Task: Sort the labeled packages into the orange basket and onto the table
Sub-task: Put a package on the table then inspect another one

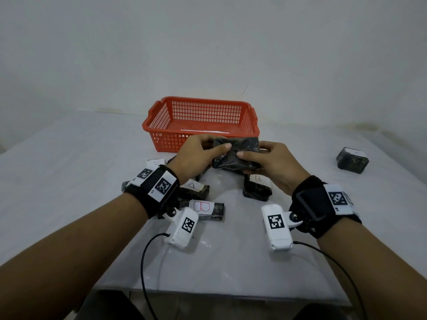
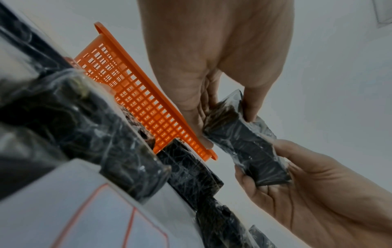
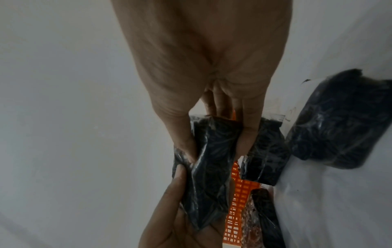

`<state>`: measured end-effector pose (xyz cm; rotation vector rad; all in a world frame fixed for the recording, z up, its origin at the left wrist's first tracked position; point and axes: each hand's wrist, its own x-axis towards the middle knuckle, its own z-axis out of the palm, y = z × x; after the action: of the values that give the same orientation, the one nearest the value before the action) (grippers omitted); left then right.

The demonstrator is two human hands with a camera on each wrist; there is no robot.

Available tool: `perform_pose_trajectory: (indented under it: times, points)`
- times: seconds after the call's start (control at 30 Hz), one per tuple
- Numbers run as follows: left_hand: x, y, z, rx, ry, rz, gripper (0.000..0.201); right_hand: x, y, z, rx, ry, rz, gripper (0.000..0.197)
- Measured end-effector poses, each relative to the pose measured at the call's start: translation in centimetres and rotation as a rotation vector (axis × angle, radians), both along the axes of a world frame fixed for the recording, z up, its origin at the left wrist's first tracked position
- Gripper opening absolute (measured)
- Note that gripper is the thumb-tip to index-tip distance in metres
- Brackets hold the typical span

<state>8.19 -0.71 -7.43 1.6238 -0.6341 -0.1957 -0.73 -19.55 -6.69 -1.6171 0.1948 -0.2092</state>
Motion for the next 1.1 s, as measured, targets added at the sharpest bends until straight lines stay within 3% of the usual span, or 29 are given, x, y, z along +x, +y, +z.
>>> perform_pose_trajectory:
  times: [0.4, 0.57, 0.7, 0.83, 0.97, 1.1]
  points:
    - [0.5, 0.6, 0.5, 0.176, 0.046, -0.084, 0.037, 0.0, -0.4, 0.0, -0.073, -0.028, -0.024, 0.027]
    - [0.7, 0.7, 0.4, 0.291, -0.072, -0.001, 0.034, -0.2, -0.6, 0.4, -0.176, -0.068, 0.009, 0.033]
    - [0.7, 0.6, 0.3, 0.272, -0.064, -0.009, 0.045, -0.8, -0.5, 0.8, -0.016, -0.110, 0.067, 0.019]
    - [0.6, 0.7, 0.3, 0.184, -0.023, -0.041, 0.051, -0.9, -0.8, 0.8, 0.062, -0.122, 0.095, 0.028]
    - [0.4, 0.7, 0.1, 0.108, 0.049, -0.069, 0.055, -0.9, 0.0, 0.6, 0.123, -0.009, 0.140, 0.036]
    - [0.2, 0.1, 0.1, 0.156, -0.029, -0.072, 0.058, -0.8, 0.3, 0.1, 0.097, 0.060, 0.205, 0.055]
